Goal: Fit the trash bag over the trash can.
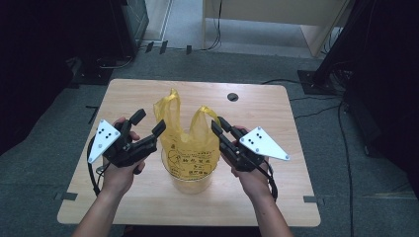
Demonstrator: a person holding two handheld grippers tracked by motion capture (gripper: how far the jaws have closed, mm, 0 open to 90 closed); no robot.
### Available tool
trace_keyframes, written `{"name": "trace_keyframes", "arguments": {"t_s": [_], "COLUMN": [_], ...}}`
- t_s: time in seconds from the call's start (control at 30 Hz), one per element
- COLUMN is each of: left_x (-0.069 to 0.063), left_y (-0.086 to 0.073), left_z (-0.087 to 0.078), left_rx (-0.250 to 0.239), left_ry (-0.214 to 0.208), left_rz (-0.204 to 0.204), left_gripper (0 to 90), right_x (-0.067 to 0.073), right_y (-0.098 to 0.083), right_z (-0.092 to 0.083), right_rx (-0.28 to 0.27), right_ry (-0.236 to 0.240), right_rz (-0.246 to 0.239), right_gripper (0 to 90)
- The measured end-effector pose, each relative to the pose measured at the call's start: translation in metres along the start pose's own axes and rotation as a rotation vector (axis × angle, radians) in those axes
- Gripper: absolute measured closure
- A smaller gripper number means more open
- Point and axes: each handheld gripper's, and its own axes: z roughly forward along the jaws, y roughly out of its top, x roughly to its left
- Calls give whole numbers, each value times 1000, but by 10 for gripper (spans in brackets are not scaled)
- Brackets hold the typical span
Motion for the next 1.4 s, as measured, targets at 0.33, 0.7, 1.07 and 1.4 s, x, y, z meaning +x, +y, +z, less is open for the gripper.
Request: {"name": "trace_keyframes", "arguments": {"t_s": [0.33, 0.7, 1.07, 1.4], "left_x": [-2, 5, 17, 16], "left_y": [11, -2, -46, -73], "left_z": [31, 11, -38, -52], "left_rx": [53, 57, 143, 212], "left_ry": [16, 45, 30, -4], "left_rz": [25, -20, -136, -165], "left_gripper": [219, 796, 865, 874], "right_x": [5, 4, 10, 5], "right_y": [1, -9, -46, -79], "right_z": [-1, -11, -29, -38], "right_rx": [-1, -19, 91, 191], "right_ry": [22, -36, -146, -203], "right_rz": [-23, -9, -13, 6], "right_gripper": [803, 849, 866, 869]}}
